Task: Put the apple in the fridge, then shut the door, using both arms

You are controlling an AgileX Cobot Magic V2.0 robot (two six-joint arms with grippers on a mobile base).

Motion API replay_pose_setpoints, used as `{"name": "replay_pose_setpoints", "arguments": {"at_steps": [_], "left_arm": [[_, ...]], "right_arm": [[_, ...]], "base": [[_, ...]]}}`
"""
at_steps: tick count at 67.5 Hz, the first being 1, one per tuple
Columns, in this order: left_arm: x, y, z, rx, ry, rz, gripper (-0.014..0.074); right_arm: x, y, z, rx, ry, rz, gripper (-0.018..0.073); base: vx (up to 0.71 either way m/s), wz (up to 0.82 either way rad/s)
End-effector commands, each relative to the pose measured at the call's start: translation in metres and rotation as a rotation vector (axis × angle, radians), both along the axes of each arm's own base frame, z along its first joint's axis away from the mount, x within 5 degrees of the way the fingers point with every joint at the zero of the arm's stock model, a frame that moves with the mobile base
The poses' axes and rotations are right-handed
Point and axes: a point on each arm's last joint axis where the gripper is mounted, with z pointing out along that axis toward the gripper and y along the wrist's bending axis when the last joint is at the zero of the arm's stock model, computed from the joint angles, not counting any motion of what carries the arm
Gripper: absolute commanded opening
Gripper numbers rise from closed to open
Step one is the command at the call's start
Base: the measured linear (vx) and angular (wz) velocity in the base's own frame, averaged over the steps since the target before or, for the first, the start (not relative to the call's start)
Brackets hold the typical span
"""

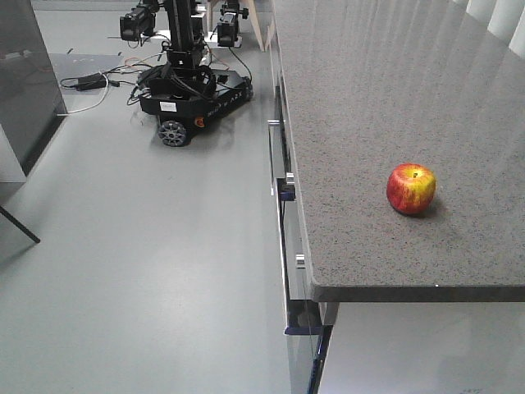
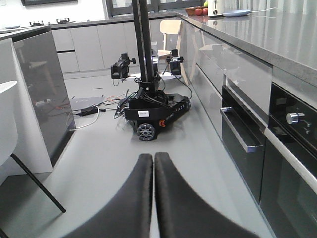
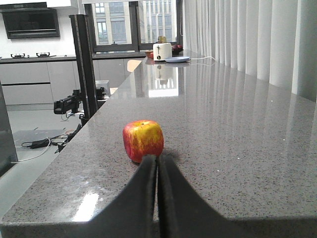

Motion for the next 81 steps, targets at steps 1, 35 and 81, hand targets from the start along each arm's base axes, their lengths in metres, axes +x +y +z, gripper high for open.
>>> {"name": "replay_pose_setpoints", "arguments": {"at_steps": [1,35,81], "left_arm": [[0.000,0.000,-0.002,-0.014,-0.061,0.007,-0.0006],[0.000,0.000,-0.002,-0.014,-0.061,0.007,-0.0006],[0.000,0.000,-0.002,-0.014,-0.061,0.007,-0.0006]], "right_arm": [[-0.002,0.001,0.007,-0.020,-0.086,0.008,-0.0002],[-0.002,0.001,0.007,-0.020,-0.086,0.008,-0.0002],[-0.004,0.001,0.017,0.128,-0.190,0.030,-0.0002]], "base": [[0.00,0.00],[0.00,0.00],[0.00,0.00]]}}
